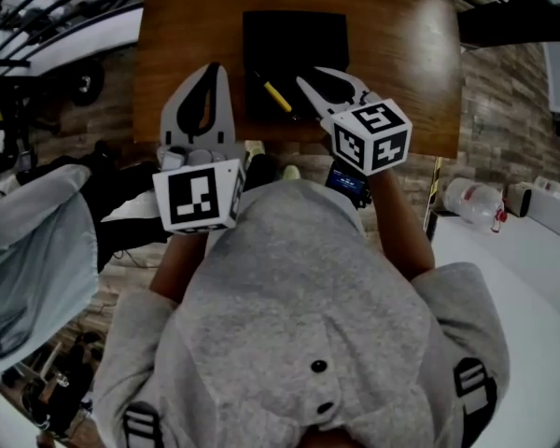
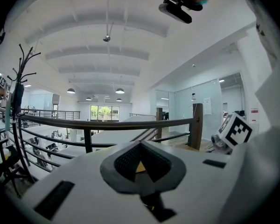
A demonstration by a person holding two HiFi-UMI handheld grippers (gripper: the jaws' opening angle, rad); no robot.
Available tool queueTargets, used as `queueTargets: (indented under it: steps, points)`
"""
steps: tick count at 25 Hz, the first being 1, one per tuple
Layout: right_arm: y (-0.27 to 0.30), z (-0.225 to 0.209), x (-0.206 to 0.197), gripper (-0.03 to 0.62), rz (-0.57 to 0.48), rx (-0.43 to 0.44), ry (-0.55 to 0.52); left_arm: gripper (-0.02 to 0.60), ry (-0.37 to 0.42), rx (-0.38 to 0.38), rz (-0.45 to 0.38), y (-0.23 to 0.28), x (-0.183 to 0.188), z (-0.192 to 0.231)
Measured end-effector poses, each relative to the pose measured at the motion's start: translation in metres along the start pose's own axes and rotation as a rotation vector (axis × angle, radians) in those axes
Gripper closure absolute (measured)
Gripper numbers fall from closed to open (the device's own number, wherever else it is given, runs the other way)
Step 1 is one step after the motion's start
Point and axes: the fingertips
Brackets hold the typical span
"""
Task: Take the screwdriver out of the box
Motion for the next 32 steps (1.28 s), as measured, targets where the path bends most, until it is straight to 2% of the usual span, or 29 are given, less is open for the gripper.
queueTargets:
  steps: [3, 20, 32]
  points:
    - [0.016, -0.004, -0.009, 0.464, 0.064, 0.011, -0.002, 0.569, 0.001, 0.002, 0.004, 0.010, -0.005, 0.009]
    - [0.104, -0.012, -0.076, 0.449, 0.384, 0.029, -0.098, 0.568, -0.054, 0.032, 0.071, 0.038, -0.024, 0.055]
    - [0.137, -0.016, -0.102, 0.431, 0.485, 0.025, -0.124, 0.569, -0.083, 0.061, 0.090, 0.046, -0.036, 0.080]
Point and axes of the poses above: the fingertips, and each gripper's own axes: y forward along the fingers, z to its left, x out of its top, and after that the axes turned 1 degree about y, right-handed
